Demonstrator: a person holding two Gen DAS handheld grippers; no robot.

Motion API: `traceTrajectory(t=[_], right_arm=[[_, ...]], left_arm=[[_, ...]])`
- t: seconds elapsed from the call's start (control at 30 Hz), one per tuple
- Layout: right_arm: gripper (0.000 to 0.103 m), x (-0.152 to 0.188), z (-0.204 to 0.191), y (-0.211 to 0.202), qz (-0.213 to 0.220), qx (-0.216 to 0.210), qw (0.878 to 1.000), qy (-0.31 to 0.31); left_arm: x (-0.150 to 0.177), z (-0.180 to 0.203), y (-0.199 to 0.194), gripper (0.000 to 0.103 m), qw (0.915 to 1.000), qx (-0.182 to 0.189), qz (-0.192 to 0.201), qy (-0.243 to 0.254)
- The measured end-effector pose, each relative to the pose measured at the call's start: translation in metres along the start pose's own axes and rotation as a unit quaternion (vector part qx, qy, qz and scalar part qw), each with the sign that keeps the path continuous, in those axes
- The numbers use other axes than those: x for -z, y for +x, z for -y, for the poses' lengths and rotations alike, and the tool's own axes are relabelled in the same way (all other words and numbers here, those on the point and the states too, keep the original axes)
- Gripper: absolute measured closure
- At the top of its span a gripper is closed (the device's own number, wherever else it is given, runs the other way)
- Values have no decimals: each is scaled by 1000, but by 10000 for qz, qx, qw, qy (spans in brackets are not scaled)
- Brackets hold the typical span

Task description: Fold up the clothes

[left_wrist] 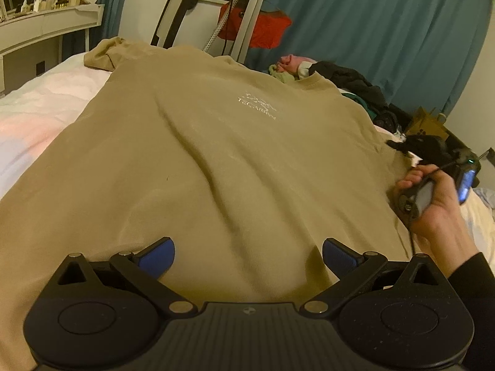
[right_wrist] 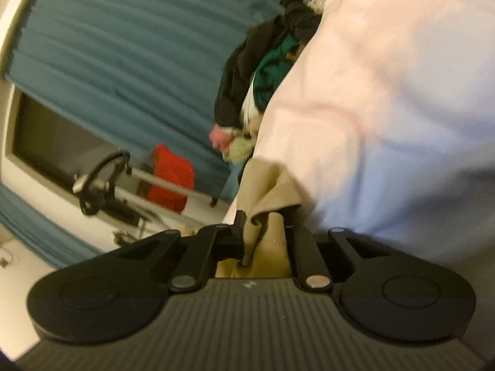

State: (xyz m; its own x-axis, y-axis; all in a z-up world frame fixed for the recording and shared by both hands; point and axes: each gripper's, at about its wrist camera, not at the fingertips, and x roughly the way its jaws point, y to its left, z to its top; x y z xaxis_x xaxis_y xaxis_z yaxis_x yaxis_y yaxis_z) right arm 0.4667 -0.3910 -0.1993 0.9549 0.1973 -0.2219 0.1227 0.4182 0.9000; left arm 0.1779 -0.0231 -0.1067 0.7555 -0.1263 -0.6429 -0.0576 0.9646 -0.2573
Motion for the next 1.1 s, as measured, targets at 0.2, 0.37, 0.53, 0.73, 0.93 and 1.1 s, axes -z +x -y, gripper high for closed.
traceTrajectory(t=[0.2, 0.37, 0.53, 0.73, 0.93, 1.1], right_arm=[[94, -28, -2, -36, 771, -270, 9966, -129], [94, -50, 3, -56, 1095, -110, 9938, -181], [93, -59, 20, -44, 502, 113, 9986, -100], [71, -58, 39, -27, -356, 341, 9982, 343], [48, -49, 21, -19, -704, -65, 9962, -514], [71, -28, -28, -9, -1108, -322, 9818, -1508]], left_arm=[[-4, -3, -5, 1, 10000, -16, 44, -80], [-7, -5, -10, 1, 9999, -29, 80, -147], [-10, -9, -12, 1, 9997, -6, 58, -246], [-14, -15, -12, 1, 9993, 43, 1, -382], [-17, -13, -9, 1, 9992, 139, 59, -377], [-19, -3, -8, 1, 9993, 304, 103, -207]])
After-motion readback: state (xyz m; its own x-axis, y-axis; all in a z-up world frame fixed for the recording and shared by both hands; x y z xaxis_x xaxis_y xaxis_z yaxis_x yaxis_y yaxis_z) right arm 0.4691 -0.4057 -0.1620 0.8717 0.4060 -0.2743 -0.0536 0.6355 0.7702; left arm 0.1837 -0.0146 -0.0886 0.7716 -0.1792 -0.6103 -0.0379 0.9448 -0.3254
